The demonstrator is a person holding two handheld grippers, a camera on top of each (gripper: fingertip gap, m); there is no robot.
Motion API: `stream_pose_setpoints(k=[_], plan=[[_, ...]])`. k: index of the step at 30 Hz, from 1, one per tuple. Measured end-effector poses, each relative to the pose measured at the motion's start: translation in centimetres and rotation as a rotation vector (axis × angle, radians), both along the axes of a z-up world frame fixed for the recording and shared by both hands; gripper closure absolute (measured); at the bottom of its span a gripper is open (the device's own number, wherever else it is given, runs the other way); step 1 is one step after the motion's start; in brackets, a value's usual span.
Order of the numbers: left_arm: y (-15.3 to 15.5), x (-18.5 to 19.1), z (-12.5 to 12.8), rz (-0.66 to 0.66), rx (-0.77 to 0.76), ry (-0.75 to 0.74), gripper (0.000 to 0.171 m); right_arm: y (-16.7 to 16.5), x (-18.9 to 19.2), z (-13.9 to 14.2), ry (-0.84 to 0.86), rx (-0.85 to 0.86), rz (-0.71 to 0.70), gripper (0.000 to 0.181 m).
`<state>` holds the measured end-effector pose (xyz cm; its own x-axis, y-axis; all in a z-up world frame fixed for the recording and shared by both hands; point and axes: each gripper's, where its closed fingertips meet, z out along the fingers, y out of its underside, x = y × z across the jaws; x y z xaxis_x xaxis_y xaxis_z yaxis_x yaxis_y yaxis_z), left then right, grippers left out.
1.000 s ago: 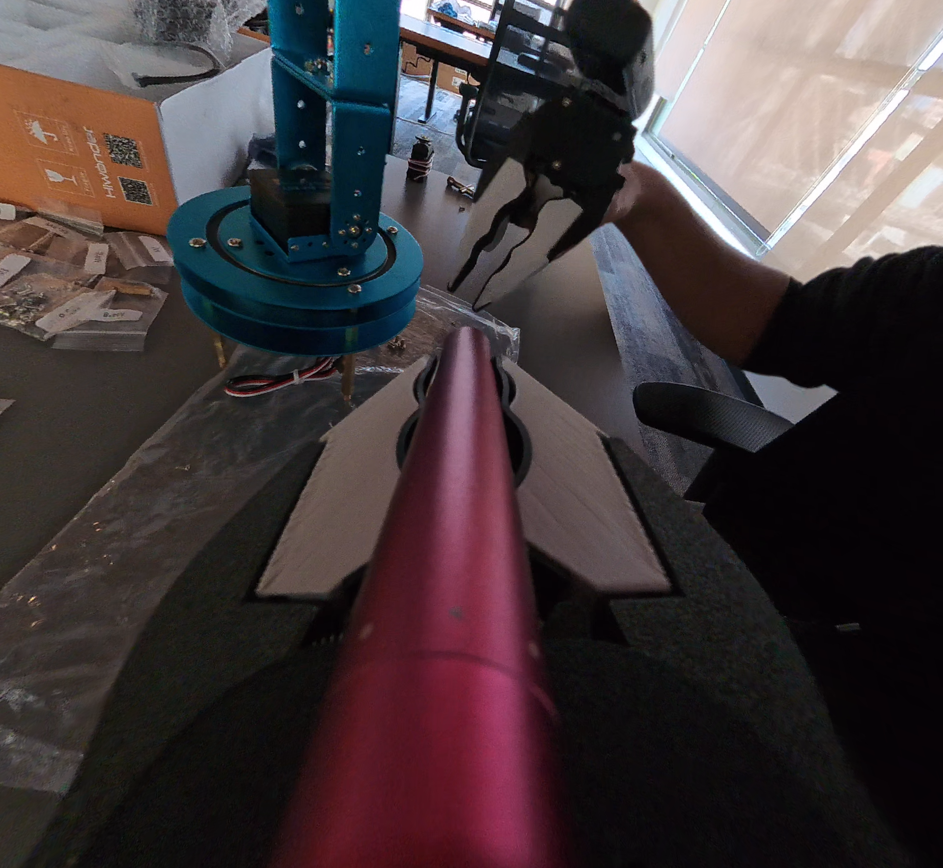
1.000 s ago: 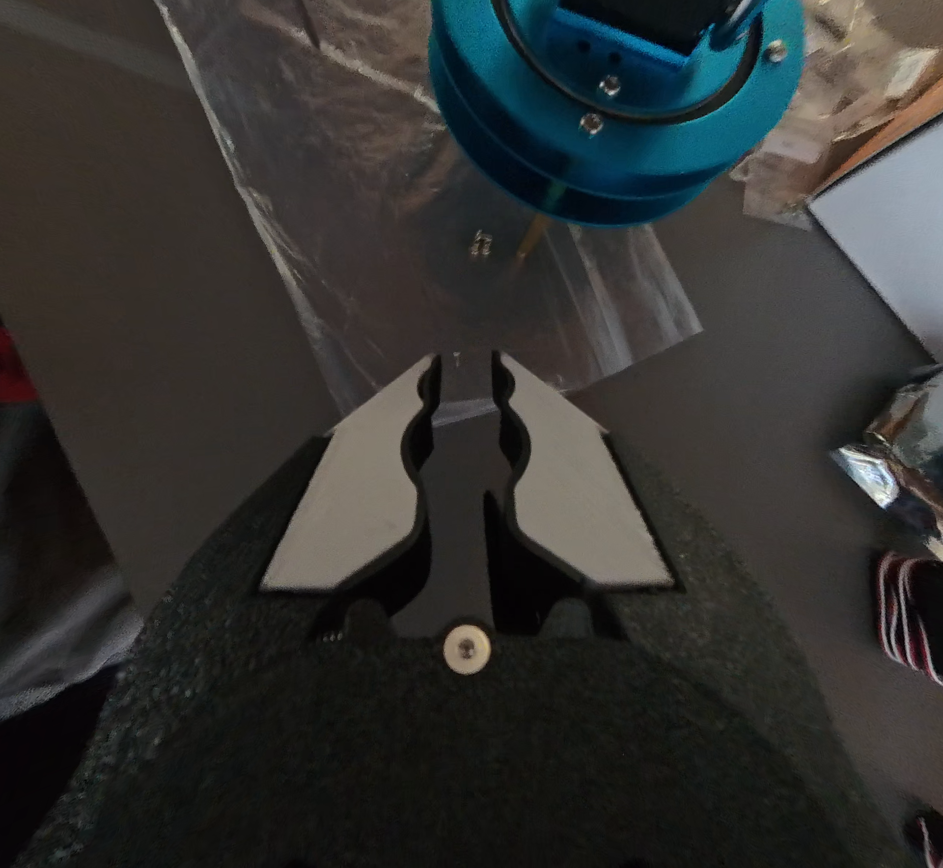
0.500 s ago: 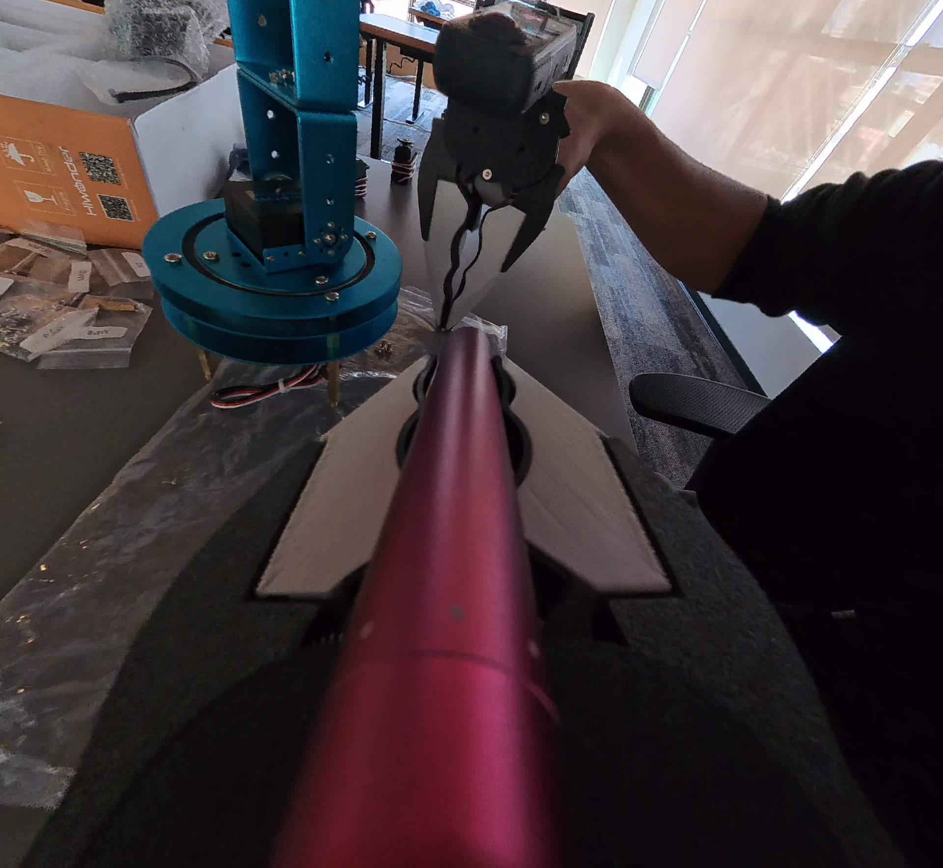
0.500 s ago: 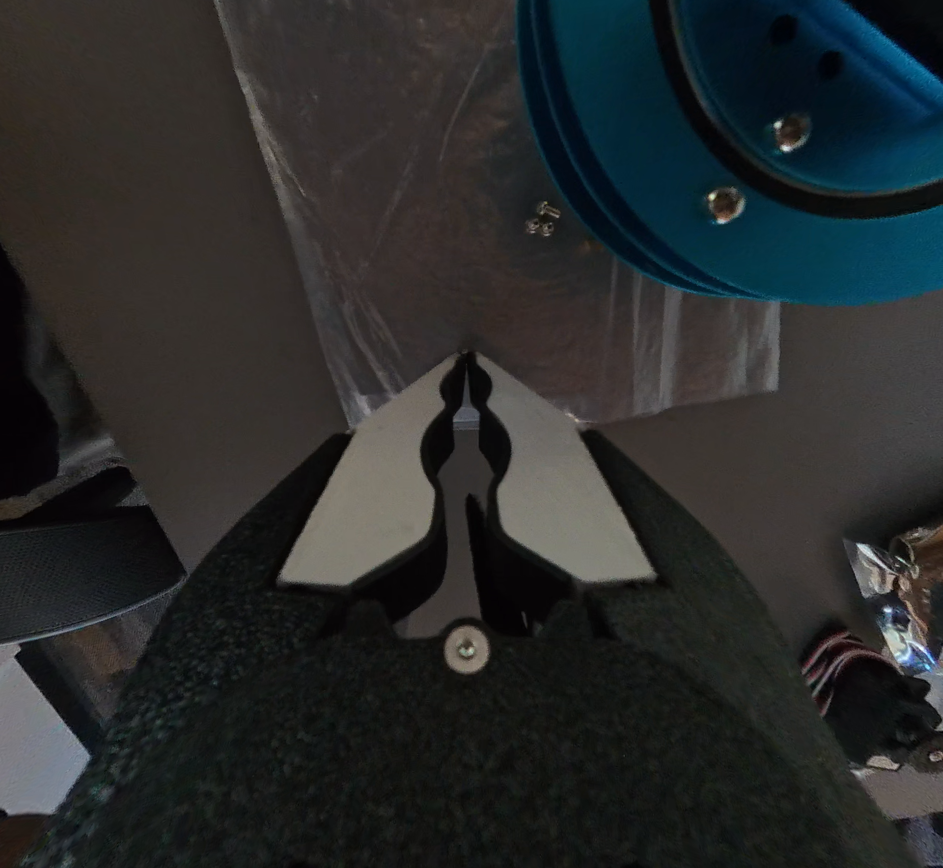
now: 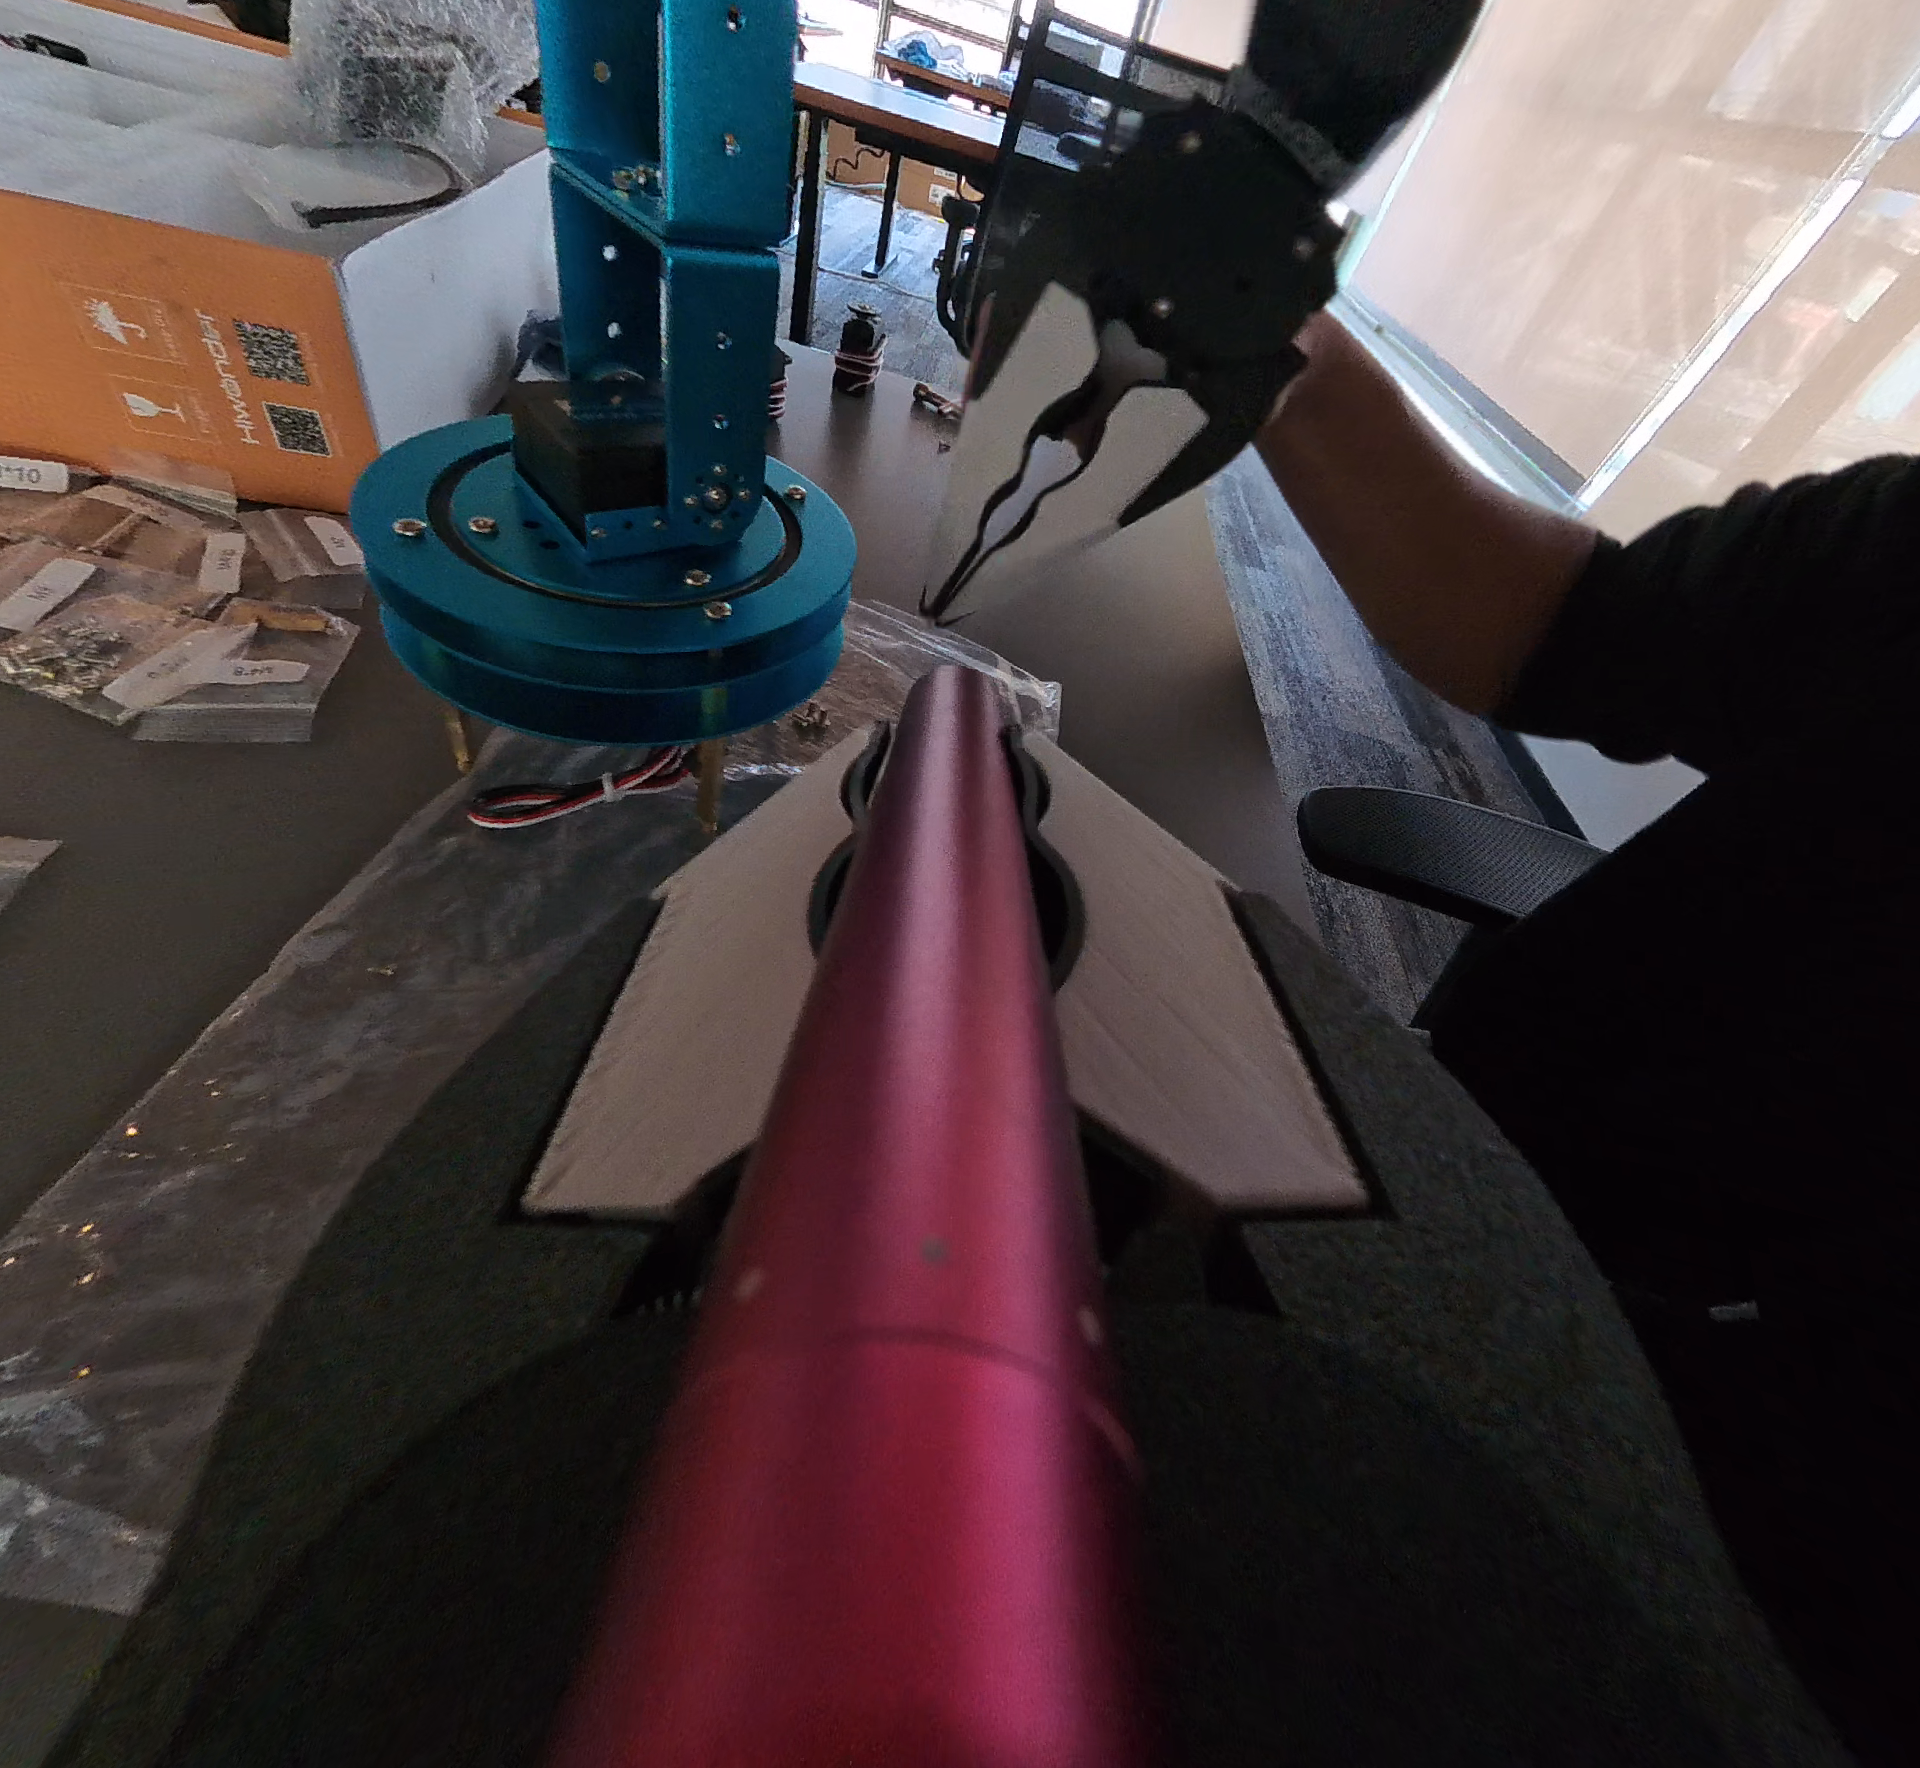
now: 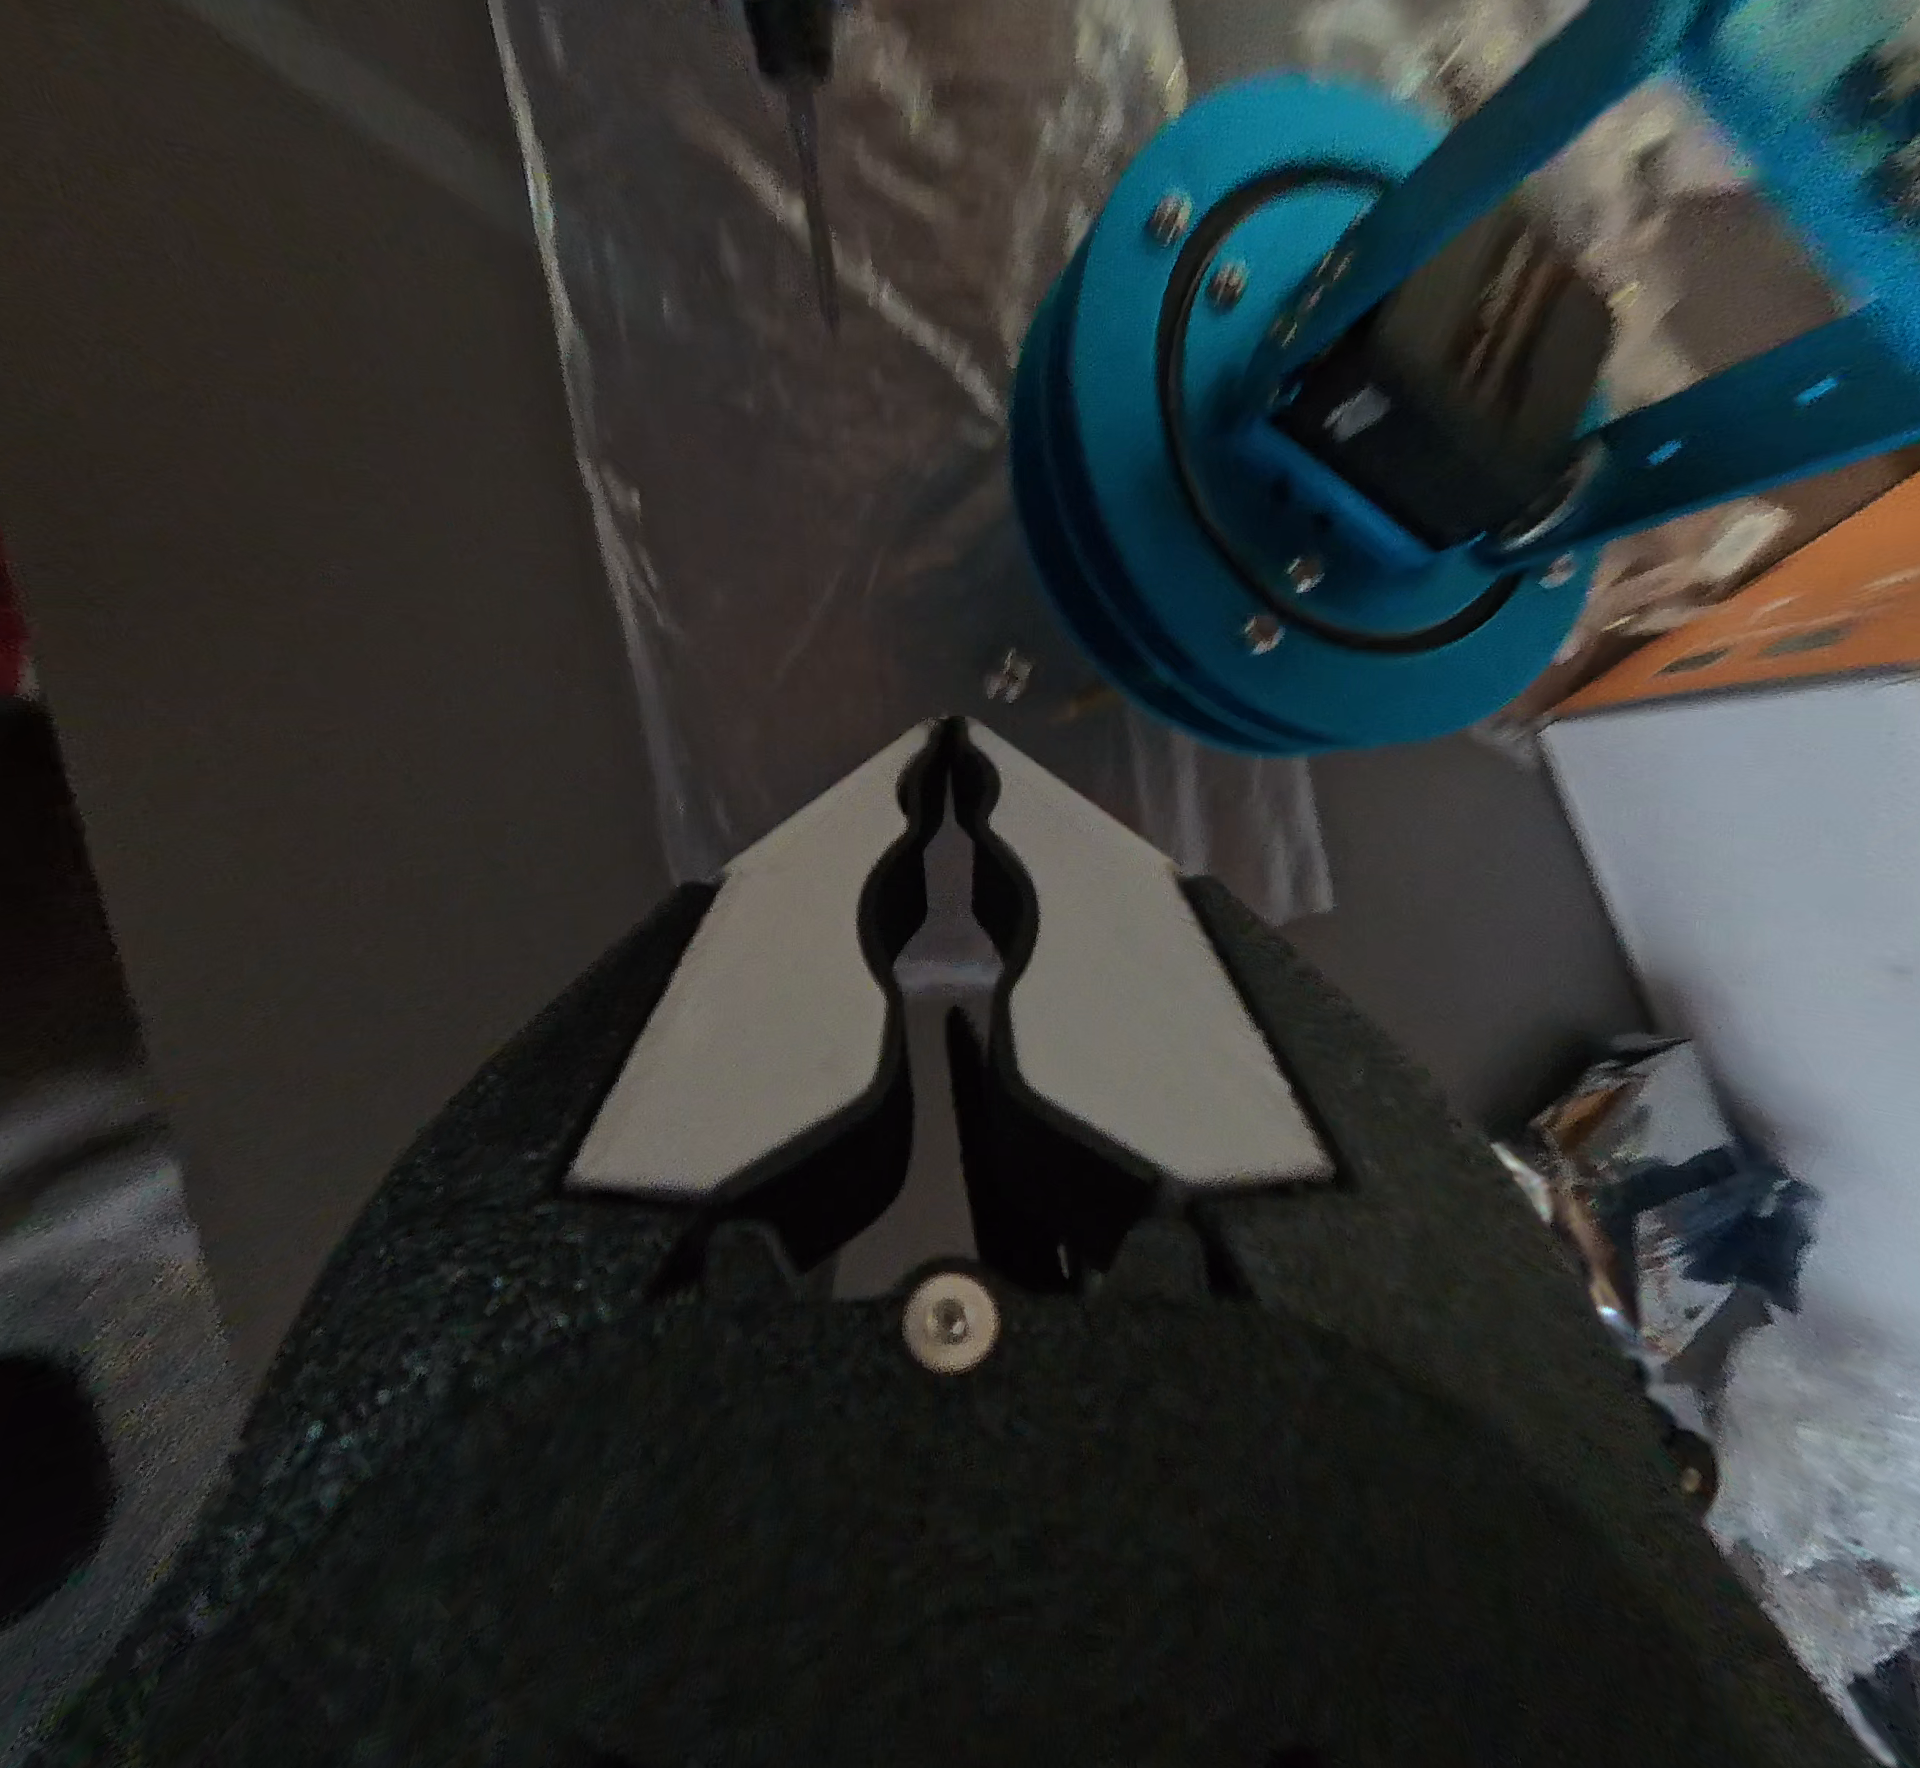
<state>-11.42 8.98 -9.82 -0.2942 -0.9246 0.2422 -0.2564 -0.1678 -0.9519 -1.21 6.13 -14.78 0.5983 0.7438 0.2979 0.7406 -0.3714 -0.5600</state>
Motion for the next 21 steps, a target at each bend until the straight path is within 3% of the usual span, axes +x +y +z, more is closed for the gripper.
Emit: stream_pose_setpoints(k=[3, 8, 21], plan=[[0.4, 0.1, 0.2, 0.024, -0.002, -0.016, 0.150, 0.8, -1.9, 2.1, 0.079, 0.193, 0.003, 0.181], [0.4, 0.0, 0.9, 0.022, -0.011, -0.056, 0.150, 1.4, -4.4, 3.7, 0.157, 0.376, -0.003, 0.181], [-0.1, -0.1, 1.0, 0.010, 0.009, -0.056, 0.150, 1.4, -5.7, 3.6, 0.152, 0.350, 0.007, 0.181]])
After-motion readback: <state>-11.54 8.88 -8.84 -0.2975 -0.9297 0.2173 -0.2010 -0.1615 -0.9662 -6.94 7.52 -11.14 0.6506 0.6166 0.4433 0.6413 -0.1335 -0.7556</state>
